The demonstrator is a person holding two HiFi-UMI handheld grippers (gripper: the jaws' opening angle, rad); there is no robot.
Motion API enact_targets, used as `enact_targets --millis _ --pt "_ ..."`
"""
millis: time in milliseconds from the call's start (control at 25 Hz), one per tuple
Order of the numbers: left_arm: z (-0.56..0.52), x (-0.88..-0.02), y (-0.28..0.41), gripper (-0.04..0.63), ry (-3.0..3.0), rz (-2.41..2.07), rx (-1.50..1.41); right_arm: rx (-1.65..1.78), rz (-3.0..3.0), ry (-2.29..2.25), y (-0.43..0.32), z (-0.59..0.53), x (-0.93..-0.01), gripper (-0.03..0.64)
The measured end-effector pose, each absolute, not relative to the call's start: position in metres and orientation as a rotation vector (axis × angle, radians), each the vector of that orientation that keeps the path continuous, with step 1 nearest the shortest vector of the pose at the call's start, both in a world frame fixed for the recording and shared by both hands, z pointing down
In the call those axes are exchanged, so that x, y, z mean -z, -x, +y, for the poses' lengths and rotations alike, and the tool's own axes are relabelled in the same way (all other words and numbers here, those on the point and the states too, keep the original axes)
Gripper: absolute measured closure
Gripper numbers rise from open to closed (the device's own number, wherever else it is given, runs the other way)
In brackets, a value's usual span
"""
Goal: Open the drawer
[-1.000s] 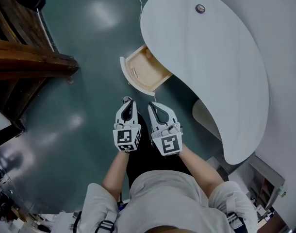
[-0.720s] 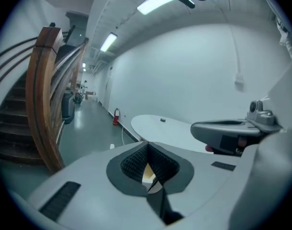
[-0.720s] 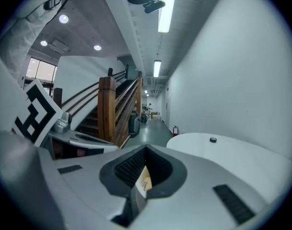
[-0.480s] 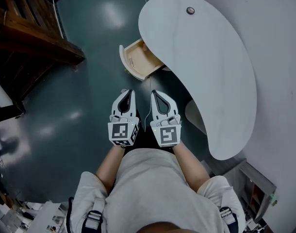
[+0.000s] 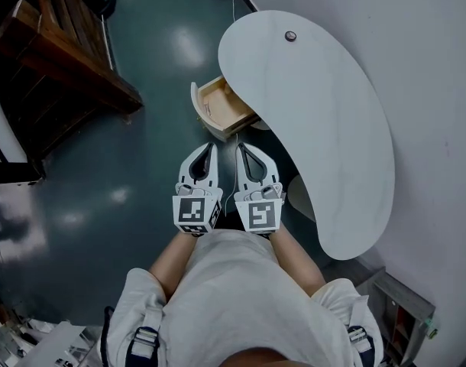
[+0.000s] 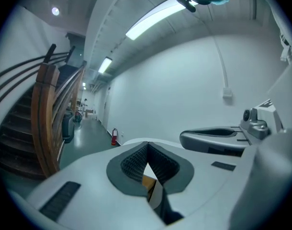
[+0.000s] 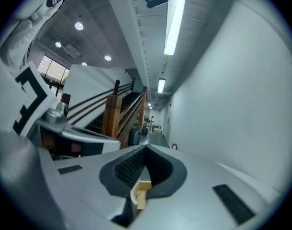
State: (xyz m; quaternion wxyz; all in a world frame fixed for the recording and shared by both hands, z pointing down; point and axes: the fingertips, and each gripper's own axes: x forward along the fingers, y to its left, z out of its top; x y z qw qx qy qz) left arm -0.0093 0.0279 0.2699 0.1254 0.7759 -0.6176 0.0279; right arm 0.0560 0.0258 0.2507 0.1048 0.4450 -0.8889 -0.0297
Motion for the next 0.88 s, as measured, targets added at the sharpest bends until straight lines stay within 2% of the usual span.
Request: enact_targets --millis 880 --pt "0.024 -0.251 -0.012 0.590 -2.352 -1.778 -0.093 0.084 -2.648 -1.406 -0.077 0.022 -0.223 0.603"
